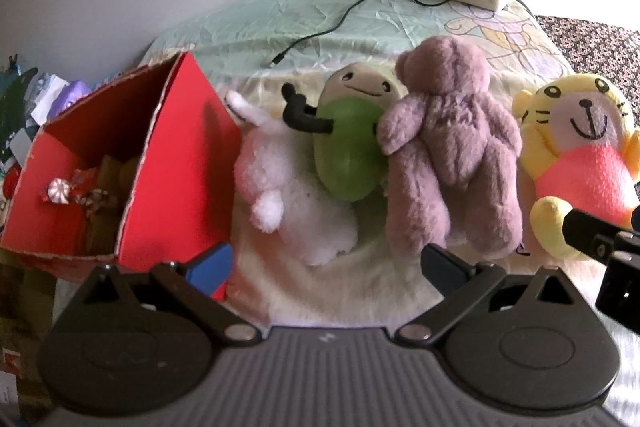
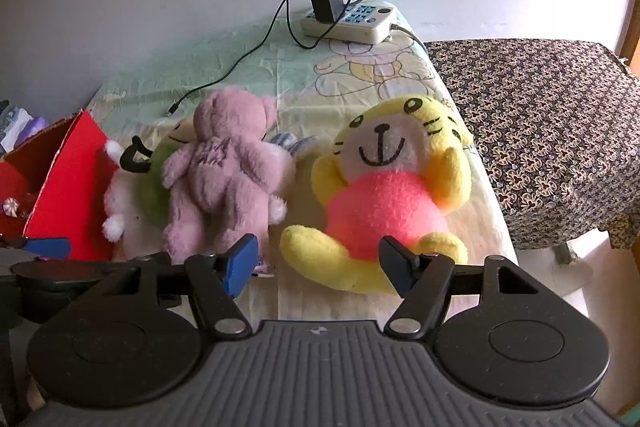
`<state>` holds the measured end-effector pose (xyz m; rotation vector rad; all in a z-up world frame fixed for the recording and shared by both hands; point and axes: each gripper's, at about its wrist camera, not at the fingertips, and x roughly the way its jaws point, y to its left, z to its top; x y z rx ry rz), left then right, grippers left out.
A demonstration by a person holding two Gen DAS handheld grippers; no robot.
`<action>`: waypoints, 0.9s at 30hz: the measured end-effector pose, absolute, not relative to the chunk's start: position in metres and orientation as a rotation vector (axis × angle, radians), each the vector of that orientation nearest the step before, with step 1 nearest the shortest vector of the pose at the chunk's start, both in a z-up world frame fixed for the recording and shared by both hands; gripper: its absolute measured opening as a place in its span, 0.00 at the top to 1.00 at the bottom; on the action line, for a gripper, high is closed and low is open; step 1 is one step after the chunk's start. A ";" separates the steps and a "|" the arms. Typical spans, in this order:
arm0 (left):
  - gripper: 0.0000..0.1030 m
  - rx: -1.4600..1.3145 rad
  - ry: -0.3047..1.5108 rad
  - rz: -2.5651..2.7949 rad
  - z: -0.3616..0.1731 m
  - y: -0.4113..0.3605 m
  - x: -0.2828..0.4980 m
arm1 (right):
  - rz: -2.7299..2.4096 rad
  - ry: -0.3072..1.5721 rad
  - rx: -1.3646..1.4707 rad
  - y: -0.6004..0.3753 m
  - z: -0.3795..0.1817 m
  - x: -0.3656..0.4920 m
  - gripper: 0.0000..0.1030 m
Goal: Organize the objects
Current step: 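Move the right gripper toward the mauve teddy bear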
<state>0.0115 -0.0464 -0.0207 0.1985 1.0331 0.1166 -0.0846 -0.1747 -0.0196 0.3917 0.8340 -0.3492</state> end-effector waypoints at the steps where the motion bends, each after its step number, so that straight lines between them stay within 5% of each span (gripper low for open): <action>1: 0.02 0.202 1.033 0.114 -0.020 -0.047 0.012 | -0.348 0.832 0.394 -0.176 -0.019 -0.084 0.32; 27: 0.12 0.089 0.980 -0.204 -0.007 -0.040 0.052 | -0.145 0.786 0.650 -0.213 -0.028 -0.026 0.41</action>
